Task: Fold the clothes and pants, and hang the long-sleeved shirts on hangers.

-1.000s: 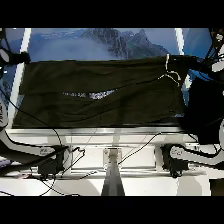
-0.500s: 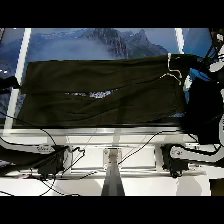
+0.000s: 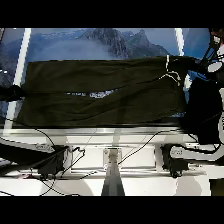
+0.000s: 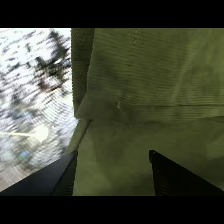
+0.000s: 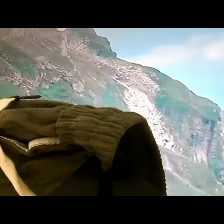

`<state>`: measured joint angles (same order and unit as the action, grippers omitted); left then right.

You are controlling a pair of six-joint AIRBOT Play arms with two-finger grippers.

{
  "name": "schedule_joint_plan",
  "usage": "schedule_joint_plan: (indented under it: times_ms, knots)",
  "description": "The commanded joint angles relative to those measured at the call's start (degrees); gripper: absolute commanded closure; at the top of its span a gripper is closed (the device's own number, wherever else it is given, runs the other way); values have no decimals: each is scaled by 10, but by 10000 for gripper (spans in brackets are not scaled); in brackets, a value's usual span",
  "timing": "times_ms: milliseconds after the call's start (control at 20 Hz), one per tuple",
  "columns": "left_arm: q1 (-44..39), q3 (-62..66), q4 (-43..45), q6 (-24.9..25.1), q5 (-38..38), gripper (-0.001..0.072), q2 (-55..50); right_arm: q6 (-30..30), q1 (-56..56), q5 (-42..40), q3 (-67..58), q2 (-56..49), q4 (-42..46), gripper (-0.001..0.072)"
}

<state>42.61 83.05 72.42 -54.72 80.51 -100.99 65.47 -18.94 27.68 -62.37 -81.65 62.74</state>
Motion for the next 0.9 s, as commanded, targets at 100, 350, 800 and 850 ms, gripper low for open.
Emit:
schedule_joint_plan:
  times_ms: [100,350,800,850]
  knots:
    - [-1,0,0,25,-4,317,-49,15,1,2,0,-1,-1,682]
    - [-12,8,-10,14,-60,691,-47,13,16,-7,0,-1,5,682]
    - [8,21,147,-96,-123,690,29,15,26,-73,0,-32,-4,682]
    - [8,21,136,-96,-131,690,28,15,26,-74,0,-39,-10,682]
